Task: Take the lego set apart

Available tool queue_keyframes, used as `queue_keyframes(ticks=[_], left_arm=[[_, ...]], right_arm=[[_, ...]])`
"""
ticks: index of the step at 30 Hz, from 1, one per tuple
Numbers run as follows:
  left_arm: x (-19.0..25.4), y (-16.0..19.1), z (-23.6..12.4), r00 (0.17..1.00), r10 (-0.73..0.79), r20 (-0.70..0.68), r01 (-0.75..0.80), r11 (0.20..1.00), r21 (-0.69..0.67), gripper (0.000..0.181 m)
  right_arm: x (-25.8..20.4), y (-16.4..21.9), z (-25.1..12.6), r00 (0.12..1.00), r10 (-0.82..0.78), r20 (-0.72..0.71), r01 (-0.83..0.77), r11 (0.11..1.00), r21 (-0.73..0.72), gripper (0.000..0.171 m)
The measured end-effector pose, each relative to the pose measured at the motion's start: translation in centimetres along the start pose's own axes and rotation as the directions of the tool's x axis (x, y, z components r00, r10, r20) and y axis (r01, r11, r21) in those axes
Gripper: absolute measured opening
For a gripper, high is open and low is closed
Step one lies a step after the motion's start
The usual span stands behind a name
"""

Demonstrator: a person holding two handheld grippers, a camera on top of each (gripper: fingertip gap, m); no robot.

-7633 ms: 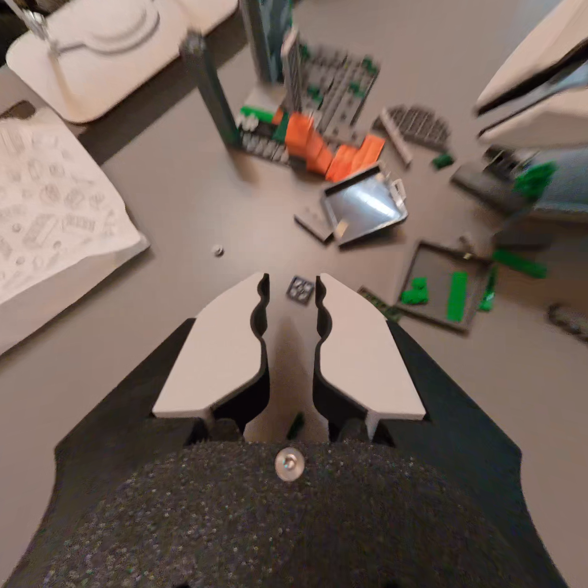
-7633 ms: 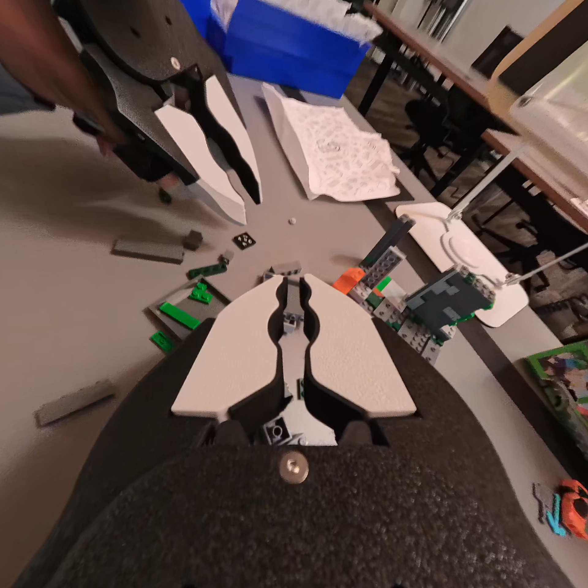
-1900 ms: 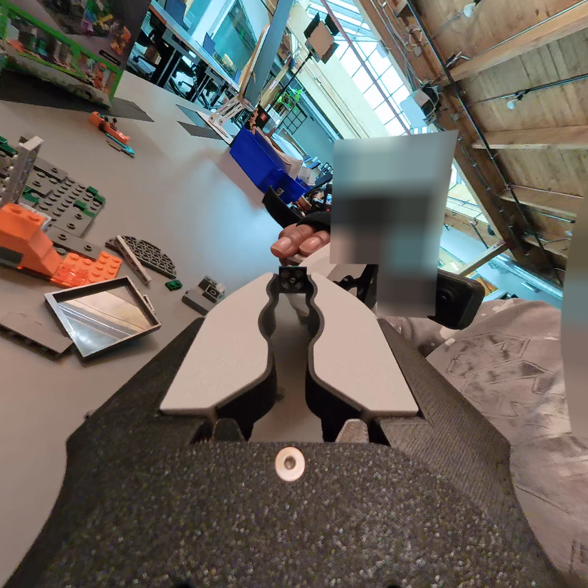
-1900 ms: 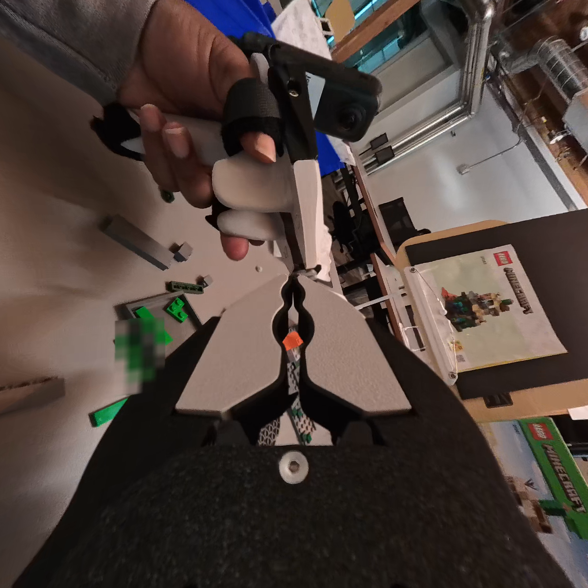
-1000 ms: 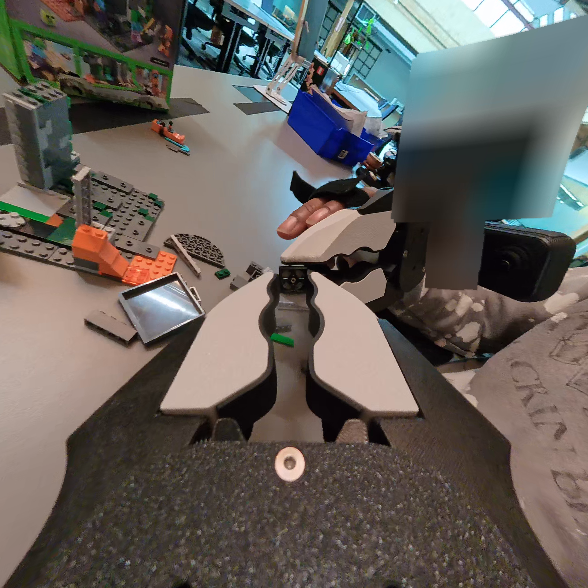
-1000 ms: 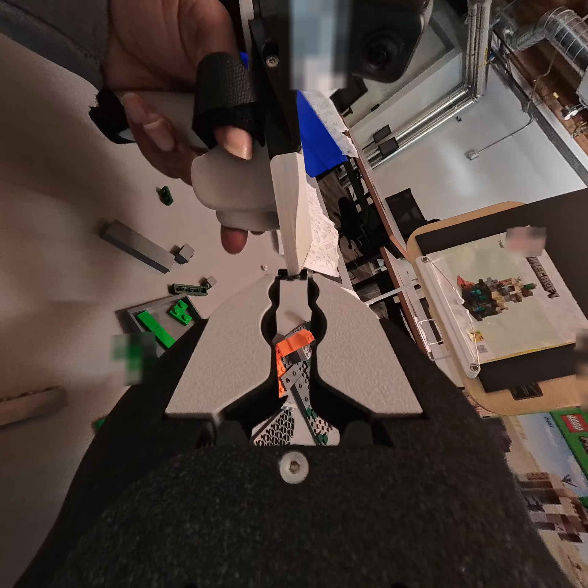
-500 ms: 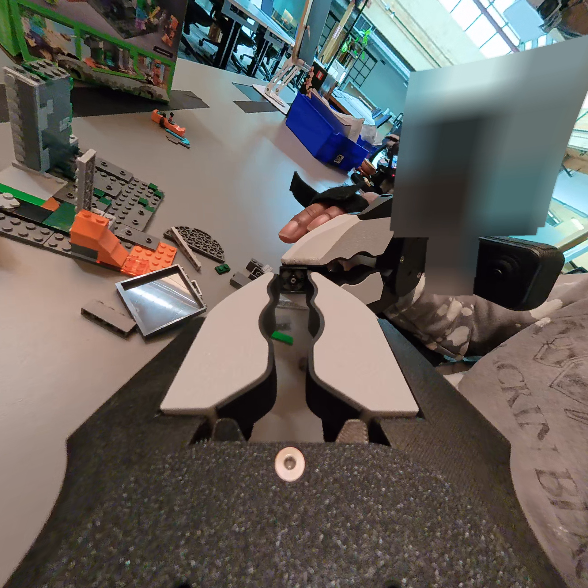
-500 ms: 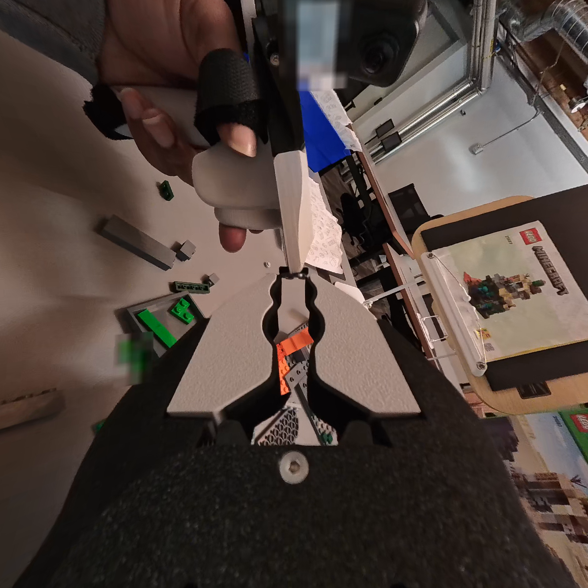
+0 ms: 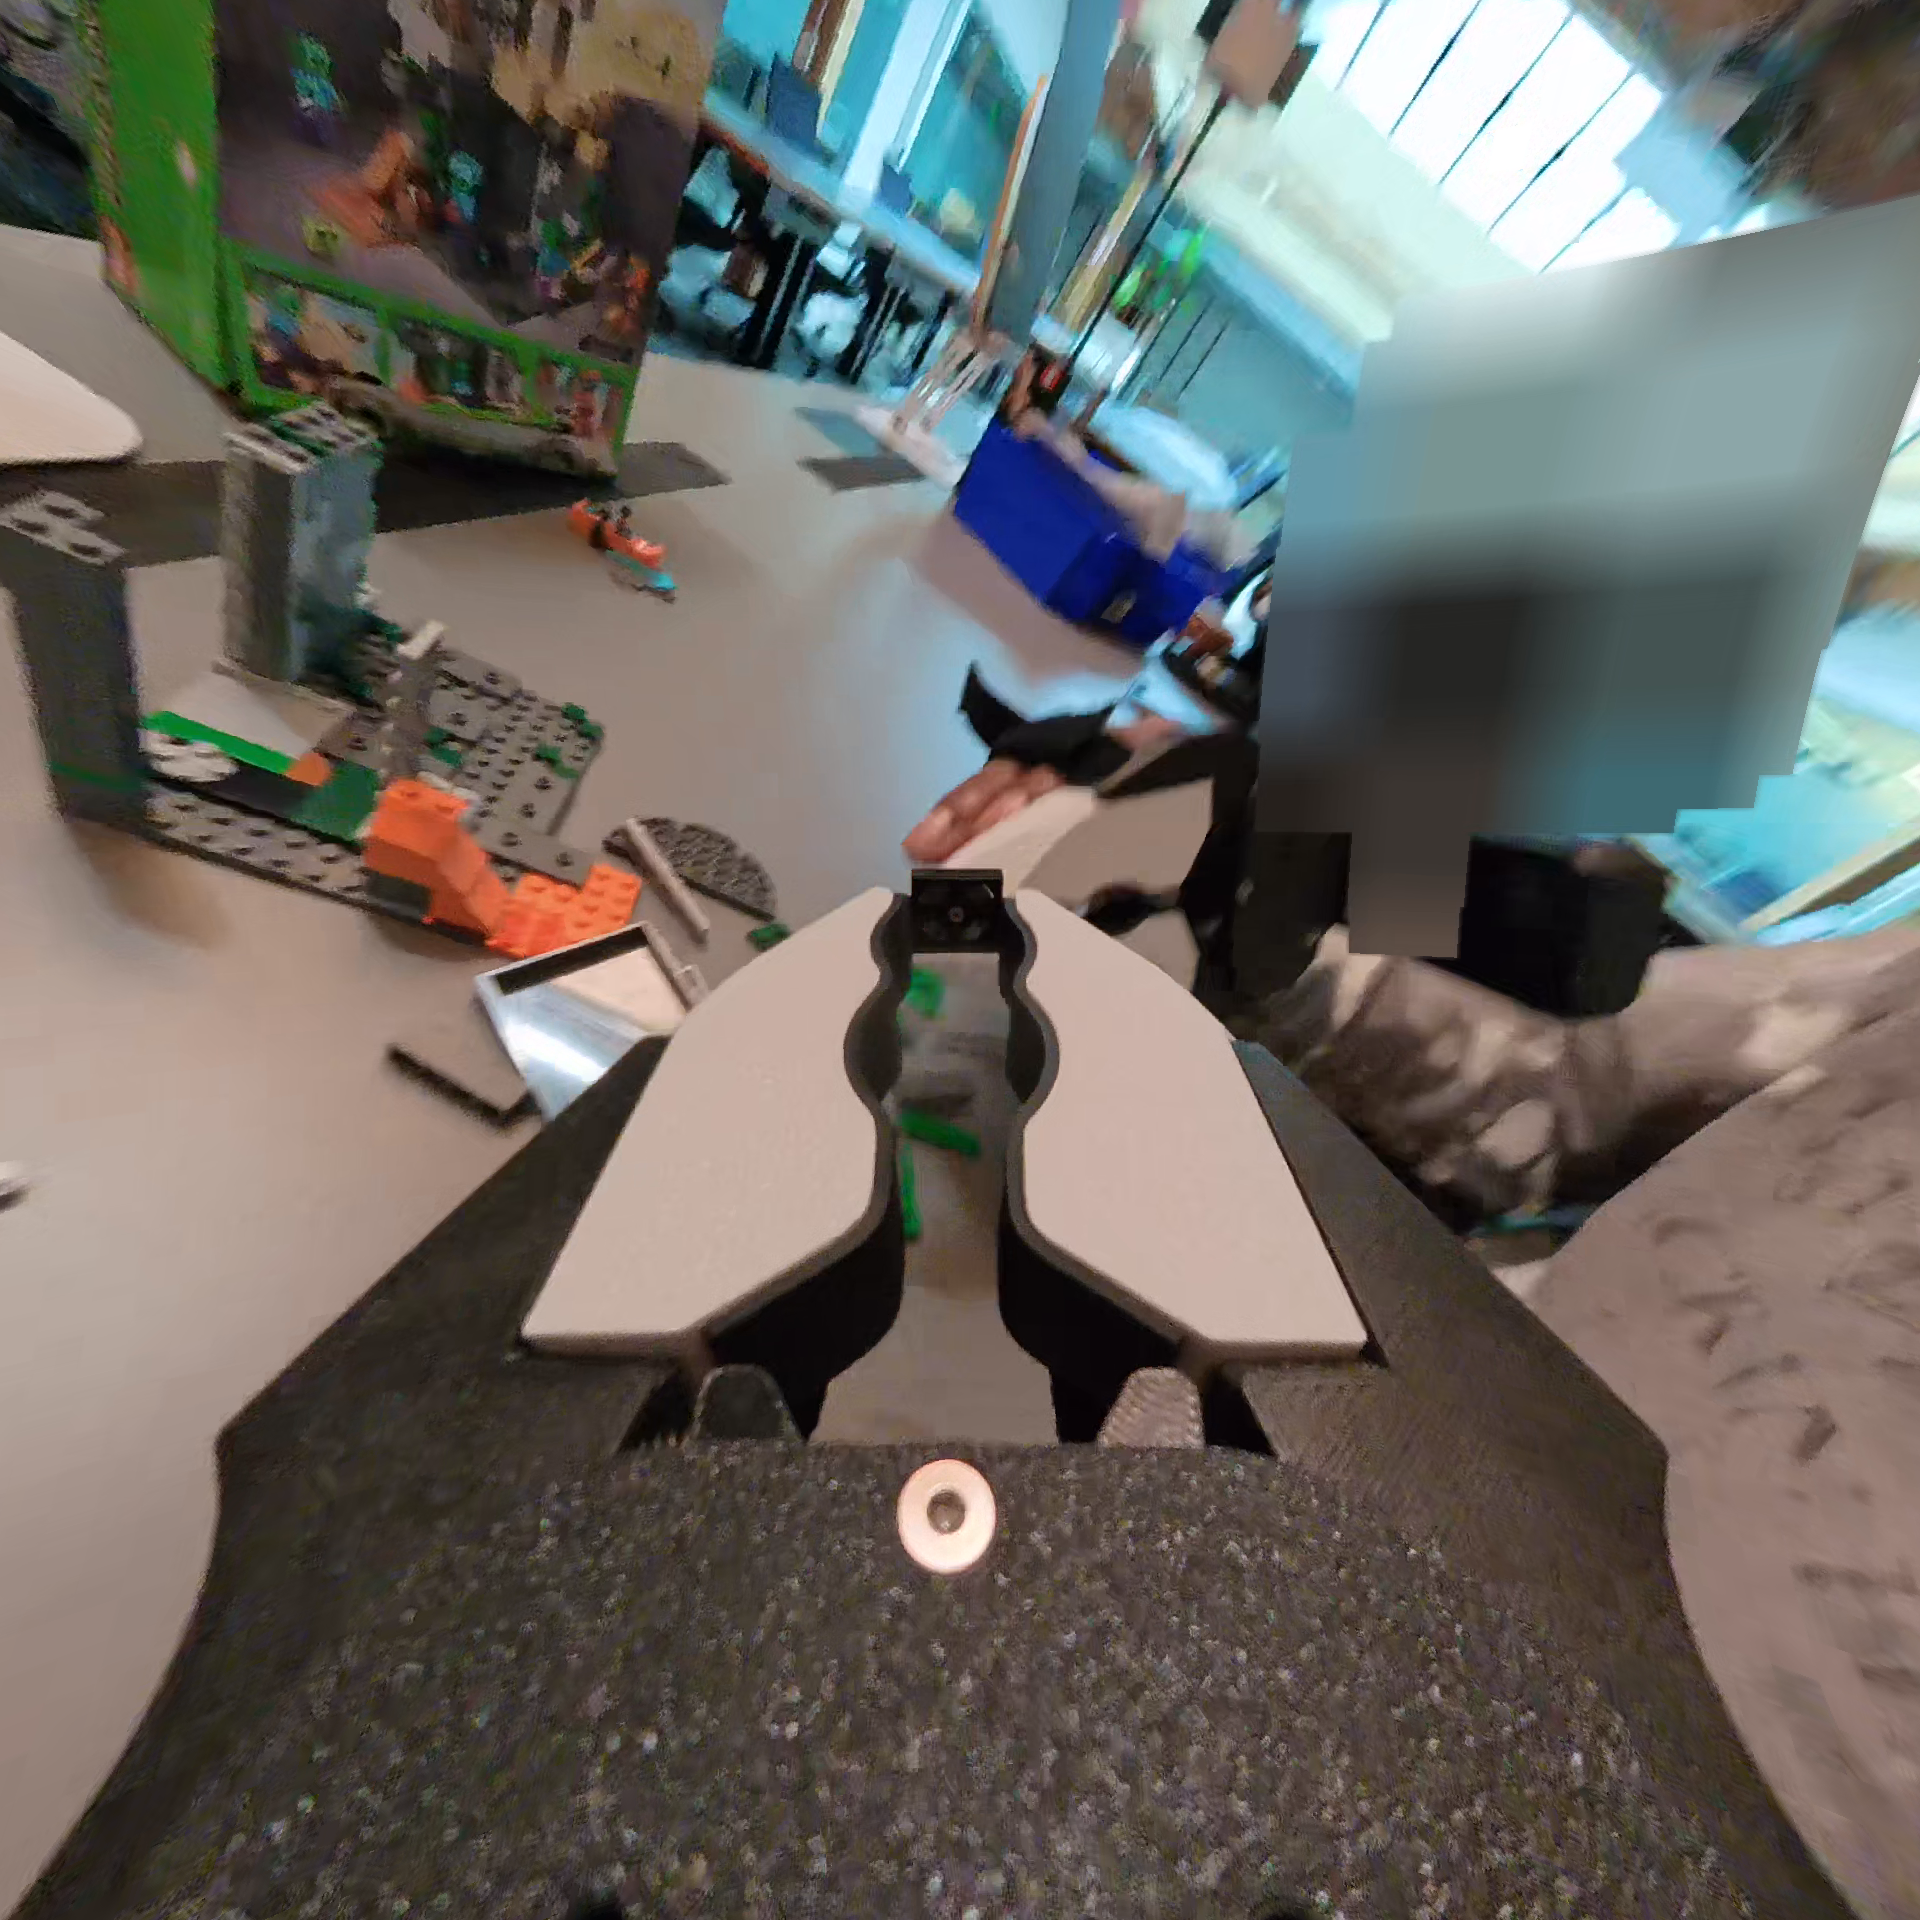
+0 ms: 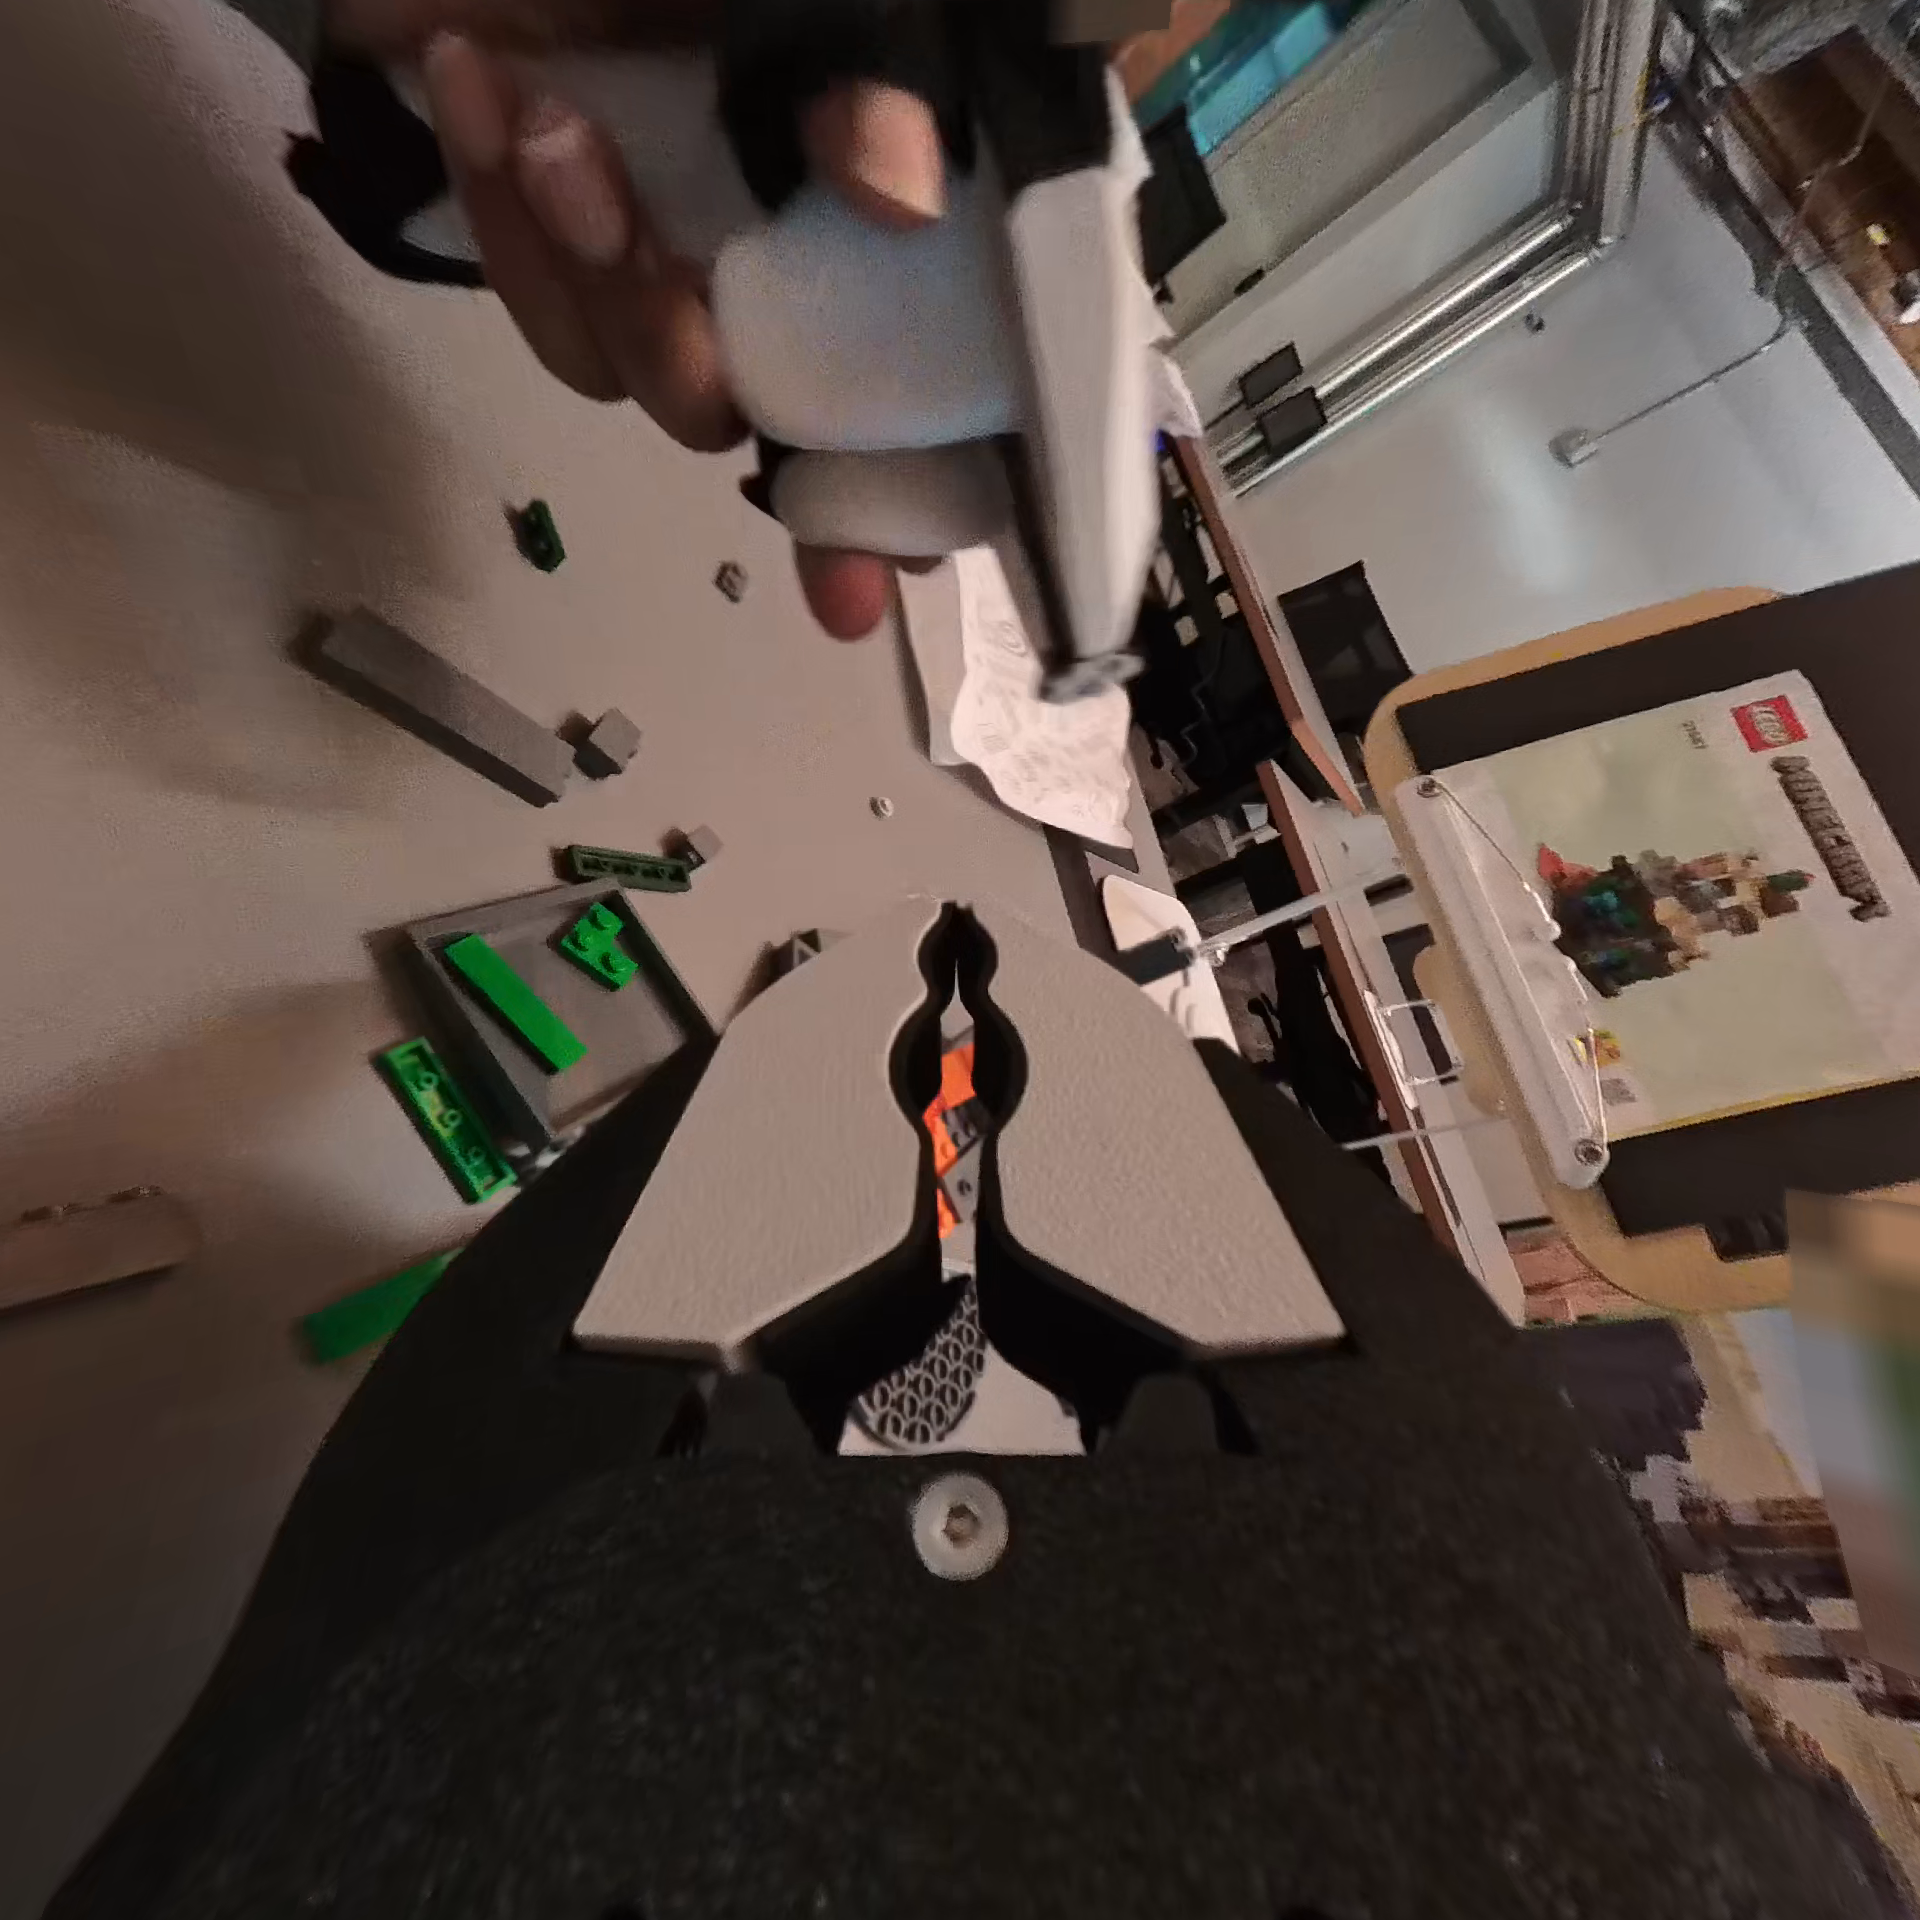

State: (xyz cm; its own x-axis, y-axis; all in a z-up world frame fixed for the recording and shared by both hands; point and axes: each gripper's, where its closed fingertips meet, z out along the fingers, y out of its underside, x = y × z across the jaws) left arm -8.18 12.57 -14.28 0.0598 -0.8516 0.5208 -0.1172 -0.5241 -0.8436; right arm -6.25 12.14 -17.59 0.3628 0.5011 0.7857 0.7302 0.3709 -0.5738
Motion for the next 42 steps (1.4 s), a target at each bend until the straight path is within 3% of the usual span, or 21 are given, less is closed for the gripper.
queue_keyframes(ticks=[3, 6, 9, 15, 27, 42], left_arm=[[0.9, 0.0, 0.2, 0.999, 0.001, -0.042, 0.0, 1.0, 0.008, 0.016], [0.9, 0.8, 0.7, 0.997, -0.013, -0.07, 0.011, 1.0, -0.03, 0.016], [1.6, 1.3, 0.7, 0.993, -0.014, -0.121, 0.008, 0.998, -0.055, 0.016], [2.1, 2.0, 0.9, 0.988, -0.027, -0.154, 0.013, 0.996, -0.091, 0.016], [1.5, 1.7, 1.2, 0.993, -0.027, -0.113, 0.019, 0.997, -0.074, 0.016], [2.0, 1.3, 1.2, 0.993, 0.105, -0.058, -0.109, 0.992, -0.069, 0.016]], right_arm=[[1.1, -0.7, -0.2, 0.999, 0.018, -0.042, -0.016, 0.999, 0.034, 0.0], [0.4, -1.8, -0.1, 1.0, 0.028, -0.011, -0.027, 0.998, 0.053, 0.023], [0.6, -2.7, -0.2, 1.0, 0.012, -0.023, -0.01, 0.997, 0.076, 0.03], [0.1, -3.4, -0.4, 0.997, -0.076, -0.034, 0.079, 0.993, 0.089, 0.016], [0.5, -2.9, -0.1, 0.999, -0.009, -0.037, 0.01, 0.999, 0.044, 0.015], [1.1, -3.4, -0.4, 0.994, -0.026, -0.104, 0.033, 0.997, 0.072, 0.016]])
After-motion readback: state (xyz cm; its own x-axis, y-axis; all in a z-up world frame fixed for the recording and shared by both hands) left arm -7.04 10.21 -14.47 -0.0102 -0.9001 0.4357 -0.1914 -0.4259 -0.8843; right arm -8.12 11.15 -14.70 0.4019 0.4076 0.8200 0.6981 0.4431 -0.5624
